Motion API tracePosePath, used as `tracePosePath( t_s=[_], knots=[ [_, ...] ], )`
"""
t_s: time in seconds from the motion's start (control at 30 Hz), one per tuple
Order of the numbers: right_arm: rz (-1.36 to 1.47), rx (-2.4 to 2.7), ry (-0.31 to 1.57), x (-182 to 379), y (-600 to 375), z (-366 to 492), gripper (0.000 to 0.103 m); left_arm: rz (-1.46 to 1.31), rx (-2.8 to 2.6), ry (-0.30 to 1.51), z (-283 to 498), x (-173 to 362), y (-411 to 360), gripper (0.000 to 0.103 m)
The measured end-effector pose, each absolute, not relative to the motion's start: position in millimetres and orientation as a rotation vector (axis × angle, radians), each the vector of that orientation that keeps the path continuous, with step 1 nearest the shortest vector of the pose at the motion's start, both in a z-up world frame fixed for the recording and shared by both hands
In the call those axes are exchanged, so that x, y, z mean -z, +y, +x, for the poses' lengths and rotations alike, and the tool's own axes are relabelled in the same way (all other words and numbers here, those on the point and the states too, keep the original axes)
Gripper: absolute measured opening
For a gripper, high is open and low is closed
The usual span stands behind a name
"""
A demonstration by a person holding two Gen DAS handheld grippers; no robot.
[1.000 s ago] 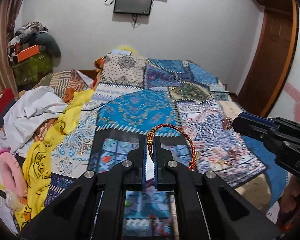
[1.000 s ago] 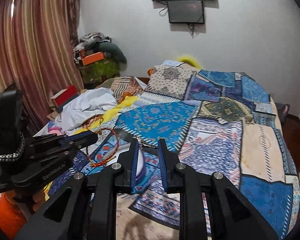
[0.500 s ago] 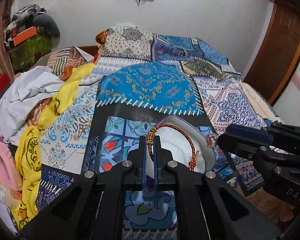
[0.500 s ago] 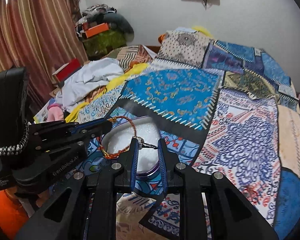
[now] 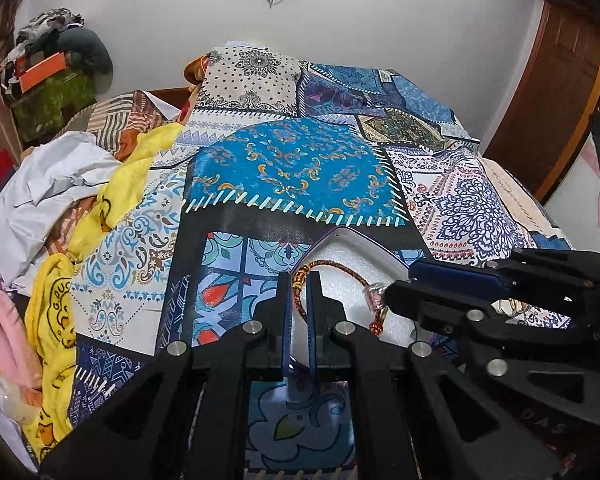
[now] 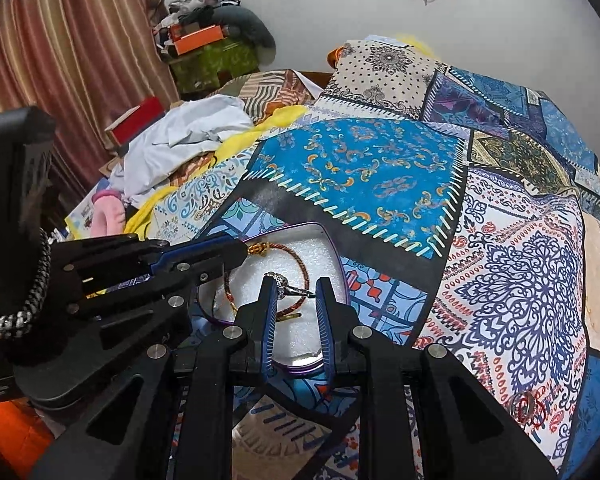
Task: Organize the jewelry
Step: 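Lower the bracelet into the heart tin and open the left tool, then move both tools back over the rings lying on the cloth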
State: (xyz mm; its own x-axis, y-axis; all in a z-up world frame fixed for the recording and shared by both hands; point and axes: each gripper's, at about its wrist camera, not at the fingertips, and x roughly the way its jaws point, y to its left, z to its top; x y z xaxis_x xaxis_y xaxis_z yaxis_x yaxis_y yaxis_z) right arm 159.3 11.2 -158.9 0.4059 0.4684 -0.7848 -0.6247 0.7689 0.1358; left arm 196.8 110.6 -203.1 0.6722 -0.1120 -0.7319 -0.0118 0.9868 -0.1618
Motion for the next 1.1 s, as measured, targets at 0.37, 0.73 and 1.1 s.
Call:
tracePosePath(
  t_s=[0.37,0.73,1.1],
  knots=[
    [-0.2,-0.652,0.921,153.1,9.6,158.0,0.031,-0.177,0.015,0.813,182.2,188.8,122.1,0.006],
    [-0.186,-0.604,0.832,118.4,-14.0,146.4,0.033,-0.134,0.001,0.752,164.2,156.7,109.7,0.032],
    [-0.132,-0.513,0.754,92.2,-73.4,137.9,0.045,-0.085,0.053,0.711,159.1,131.8,62.0,0.04]
  ],
)
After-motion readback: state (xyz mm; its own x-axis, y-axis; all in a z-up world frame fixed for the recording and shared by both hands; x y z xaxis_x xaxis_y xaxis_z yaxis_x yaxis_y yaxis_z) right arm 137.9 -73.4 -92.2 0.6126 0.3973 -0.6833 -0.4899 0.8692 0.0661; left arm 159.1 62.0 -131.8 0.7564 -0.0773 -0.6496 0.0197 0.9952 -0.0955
